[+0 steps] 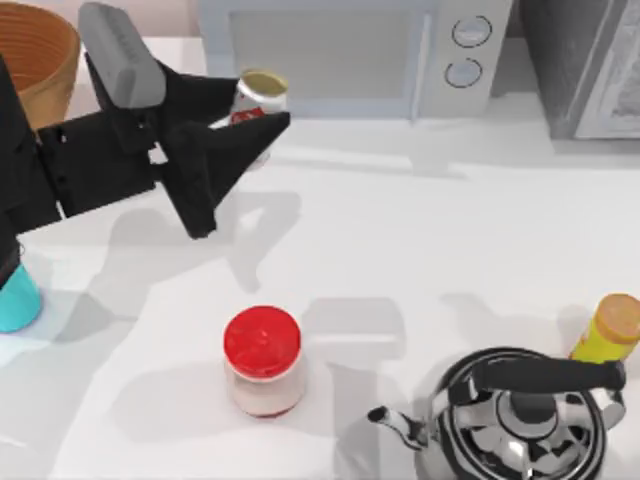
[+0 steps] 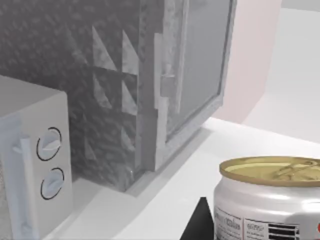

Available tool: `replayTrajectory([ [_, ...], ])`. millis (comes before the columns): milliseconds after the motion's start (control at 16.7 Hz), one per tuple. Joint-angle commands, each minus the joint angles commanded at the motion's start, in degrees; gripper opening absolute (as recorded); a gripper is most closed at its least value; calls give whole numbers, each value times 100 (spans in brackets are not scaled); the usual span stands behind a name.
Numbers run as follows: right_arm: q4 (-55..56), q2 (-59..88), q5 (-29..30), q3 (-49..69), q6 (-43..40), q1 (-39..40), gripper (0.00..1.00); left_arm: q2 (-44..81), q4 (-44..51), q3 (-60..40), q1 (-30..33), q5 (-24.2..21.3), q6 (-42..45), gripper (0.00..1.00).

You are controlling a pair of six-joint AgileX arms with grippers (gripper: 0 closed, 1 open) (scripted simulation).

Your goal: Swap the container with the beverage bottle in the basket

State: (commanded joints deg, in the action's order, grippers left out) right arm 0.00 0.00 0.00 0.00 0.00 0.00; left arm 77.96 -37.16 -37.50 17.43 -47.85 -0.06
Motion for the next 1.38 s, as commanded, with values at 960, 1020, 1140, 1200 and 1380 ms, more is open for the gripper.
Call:
replayTrajectory([
  [960, 0, 0, 0, 0, 0, 0, 100, 4930, -2667, -2148, 574, -1943, -24, 0],
  [1020, 0, 0, 0, 0, 0, 0, 100, 5241, -2843, -2295, 585, -2034, -14, 0],
  [1140, 0, 0, 0, 0, 0, 0, 100, 5858, -3219, -2613, 587, -2187, 24, 0],
  [1200, 0, 0, 0, 0, 0, 0, 100, 6127, -3390, -2757, 578, -2235, 48, 0],
  [1380, 0, 0, 0, 0, 0, 0, 100, 6706, -3775, -3079, 526, -2276, 123, 0],
])
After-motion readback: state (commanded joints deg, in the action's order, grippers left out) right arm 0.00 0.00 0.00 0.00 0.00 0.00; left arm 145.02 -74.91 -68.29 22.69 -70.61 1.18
